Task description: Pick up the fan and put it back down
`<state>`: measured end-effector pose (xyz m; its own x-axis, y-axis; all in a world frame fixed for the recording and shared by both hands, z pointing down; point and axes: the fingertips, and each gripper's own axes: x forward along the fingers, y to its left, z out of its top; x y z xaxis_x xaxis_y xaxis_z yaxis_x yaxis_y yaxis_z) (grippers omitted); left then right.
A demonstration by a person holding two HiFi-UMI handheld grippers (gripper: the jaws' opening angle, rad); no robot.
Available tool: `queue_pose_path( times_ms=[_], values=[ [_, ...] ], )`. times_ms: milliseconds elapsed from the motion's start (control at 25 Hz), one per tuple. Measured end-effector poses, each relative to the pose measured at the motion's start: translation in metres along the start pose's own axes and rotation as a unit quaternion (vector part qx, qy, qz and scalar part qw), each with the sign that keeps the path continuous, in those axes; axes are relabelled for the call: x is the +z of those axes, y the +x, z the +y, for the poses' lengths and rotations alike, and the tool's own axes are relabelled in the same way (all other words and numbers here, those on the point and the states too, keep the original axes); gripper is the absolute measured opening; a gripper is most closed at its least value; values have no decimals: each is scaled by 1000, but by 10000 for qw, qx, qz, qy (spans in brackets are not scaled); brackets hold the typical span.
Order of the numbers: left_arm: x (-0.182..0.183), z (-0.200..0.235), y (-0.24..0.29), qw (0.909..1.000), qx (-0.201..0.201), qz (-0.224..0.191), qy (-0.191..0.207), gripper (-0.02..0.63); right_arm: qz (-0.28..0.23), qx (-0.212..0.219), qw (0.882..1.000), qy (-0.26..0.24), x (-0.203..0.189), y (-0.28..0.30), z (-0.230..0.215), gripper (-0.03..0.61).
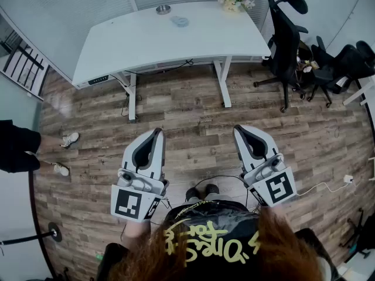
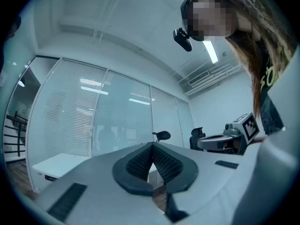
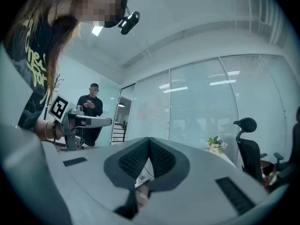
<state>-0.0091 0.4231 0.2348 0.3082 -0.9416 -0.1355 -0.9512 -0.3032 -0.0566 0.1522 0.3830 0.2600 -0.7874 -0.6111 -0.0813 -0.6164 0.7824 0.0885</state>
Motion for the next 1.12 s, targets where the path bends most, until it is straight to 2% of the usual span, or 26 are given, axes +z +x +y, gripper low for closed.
queue_pose_path(
  times_ms=[600,720,880,920,960,1040,1080,1120],
  values=[
    [4,-9,-2,9999,-13,8,143,-8,13,70,10000,19,4,-4,1,2],
    [0,-16,-4,9996,-51,154,252,-8,-62,160,9998,131,4,-7,3,3],
    [-3,-20,-8,9998,-39,152,77,-8,-148,129,9996,188,4,-9,5,3],
    [-3,-19,-9,9999,-18,129,13,32,-220,90,9993,276,5,-9,4,14],
    [-2,-17,-9,9999,27,92,-36,133,-324,11,9987,399,7,-10,0,66],
    [5,-9,-9,9997,196,-98,-125,308,-518,-279,9965,601,10,-13,-14,293],
    [10,-4,-9,9992,299,-227,-154,382,-557,-436,9958,589,11,-14,-21,314],
    [14,0,-9,9986,399,-317,-160,421,-561,-556,9956,499,11,-15,-26,333]
  ],
)
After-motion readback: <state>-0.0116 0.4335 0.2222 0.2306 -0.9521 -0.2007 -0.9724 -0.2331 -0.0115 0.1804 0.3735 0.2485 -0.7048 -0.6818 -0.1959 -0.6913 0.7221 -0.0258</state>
